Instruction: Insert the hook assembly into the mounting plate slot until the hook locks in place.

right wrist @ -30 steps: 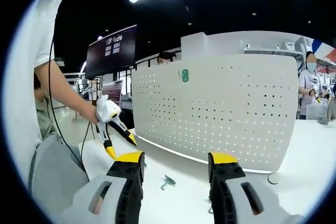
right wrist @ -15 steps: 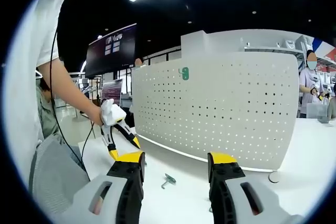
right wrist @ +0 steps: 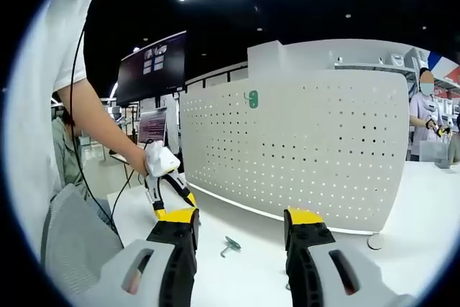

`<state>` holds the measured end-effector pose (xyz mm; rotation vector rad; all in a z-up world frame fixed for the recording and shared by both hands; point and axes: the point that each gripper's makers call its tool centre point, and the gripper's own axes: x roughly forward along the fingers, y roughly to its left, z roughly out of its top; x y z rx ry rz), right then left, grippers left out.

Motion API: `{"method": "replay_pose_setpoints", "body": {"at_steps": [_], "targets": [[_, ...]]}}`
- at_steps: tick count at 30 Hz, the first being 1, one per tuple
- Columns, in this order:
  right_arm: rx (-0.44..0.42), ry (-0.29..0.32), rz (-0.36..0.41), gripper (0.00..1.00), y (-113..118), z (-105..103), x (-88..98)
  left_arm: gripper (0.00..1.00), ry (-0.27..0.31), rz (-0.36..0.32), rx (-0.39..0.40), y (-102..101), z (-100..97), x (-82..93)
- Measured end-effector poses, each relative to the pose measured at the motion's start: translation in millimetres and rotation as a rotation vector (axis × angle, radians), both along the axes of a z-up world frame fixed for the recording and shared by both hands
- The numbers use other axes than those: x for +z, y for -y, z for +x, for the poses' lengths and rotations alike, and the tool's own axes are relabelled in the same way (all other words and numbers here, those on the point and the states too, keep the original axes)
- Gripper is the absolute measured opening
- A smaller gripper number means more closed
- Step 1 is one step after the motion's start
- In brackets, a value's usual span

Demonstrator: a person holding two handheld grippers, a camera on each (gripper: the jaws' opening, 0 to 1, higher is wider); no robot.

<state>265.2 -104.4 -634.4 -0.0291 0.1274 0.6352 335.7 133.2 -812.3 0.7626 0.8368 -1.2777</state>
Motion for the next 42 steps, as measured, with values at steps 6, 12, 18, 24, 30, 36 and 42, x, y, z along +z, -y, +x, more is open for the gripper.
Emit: {"method": "replay_pose_setpoints", "body": {"at_steps": [6, 12, 18, 24, 30, 36, 42], "targets": [[0.004, -0.002, -0.002, 0.46, -1.1, -0.2, -0.7, 0.66, -0.014, 0.022, -0.034, 2.1, -1.0, -9.3], [0.006, -0.005, -0.001, 0.46, -1.1, 0.1, -1.6, 0.66, -0.011, 0.04, -0.038, 5.3, 4.3, -15.9], [0.001, -0.004, 0.007, 0.45, -0.2, 1.0, -0.6, 0.65, -0.028, 0.039, -0.038, 9.3, 6.9, -17.9], [0.002, -0.005, 0.015, 0.46, 0.0, 1.1, 0.0, 0.65, -0.028, 0.029, -0.051, 12.6, 8.2, -18.2], [0.0, -0.004, 0.012, 0.45, 0.2, 1.8, -0.7, 0.63, -0.027, 0.033, -0.065, 11.8, 9.5, -17.4], [-0.005, -0.003, 0.01, 0.45, 0.1, 1.7, 0.1, 0.42, -0.028, 0.032, -0.046, 9.2, 14.3, -15.1], [-0.009, -0.005, 0.012, 0.44, 0.1, 1.9, 0.7, 0.26, -0.026, 0.036, -0.013, 7.2, 18.9, -15.1]]}}
